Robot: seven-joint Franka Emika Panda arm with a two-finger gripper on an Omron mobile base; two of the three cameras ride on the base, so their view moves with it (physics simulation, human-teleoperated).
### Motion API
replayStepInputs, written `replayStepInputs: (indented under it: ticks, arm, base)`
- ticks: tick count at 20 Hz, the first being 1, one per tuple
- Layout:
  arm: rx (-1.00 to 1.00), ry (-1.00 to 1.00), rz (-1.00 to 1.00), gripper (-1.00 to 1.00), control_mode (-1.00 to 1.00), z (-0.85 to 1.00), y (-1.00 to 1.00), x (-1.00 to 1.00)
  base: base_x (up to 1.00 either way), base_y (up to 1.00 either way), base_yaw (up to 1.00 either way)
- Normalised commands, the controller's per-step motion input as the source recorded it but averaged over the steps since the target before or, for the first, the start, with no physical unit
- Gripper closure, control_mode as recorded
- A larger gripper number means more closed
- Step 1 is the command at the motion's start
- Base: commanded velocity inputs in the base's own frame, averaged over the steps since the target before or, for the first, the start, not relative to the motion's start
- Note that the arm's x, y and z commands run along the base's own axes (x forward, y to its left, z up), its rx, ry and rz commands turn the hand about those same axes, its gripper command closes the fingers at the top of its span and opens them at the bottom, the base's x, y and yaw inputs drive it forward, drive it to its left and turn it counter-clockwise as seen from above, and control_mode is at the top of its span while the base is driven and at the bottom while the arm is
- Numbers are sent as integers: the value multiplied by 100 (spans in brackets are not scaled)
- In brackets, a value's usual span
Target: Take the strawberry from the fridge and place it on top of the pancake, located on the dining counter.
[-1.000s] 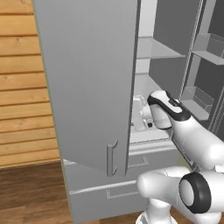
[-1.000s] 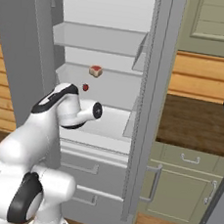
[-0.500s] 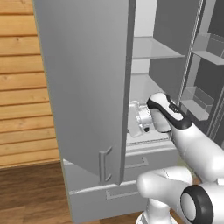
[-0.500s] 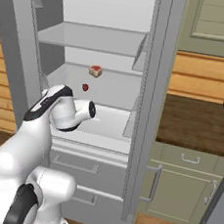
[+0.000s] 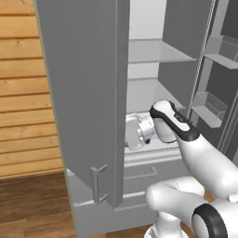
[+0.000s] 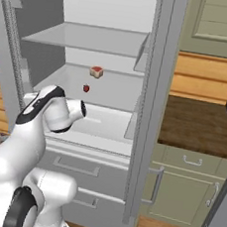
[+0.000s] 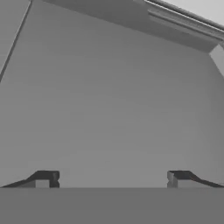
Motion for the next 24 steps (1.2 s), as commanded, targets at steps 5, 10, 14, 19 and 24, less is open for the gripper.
replayStepInputs:
  ticks: [5,10,14,19,24]
  arm:
    - [0,-1,16,-100,-100,10,56,-18]
    - [0,0,14,-100,-100,12,63,-7]
    - [0,0,11,-100,-100,10,69,0]
    - [0,0,9,-100,-100,14,73,0]
    - [0,0,8,-100,-100,8,71,0]
  base:
    - [0,0,0]
    - [0,0,0]
    - [0,0,0]
    - [0,0,0]
    - [0,0,0]
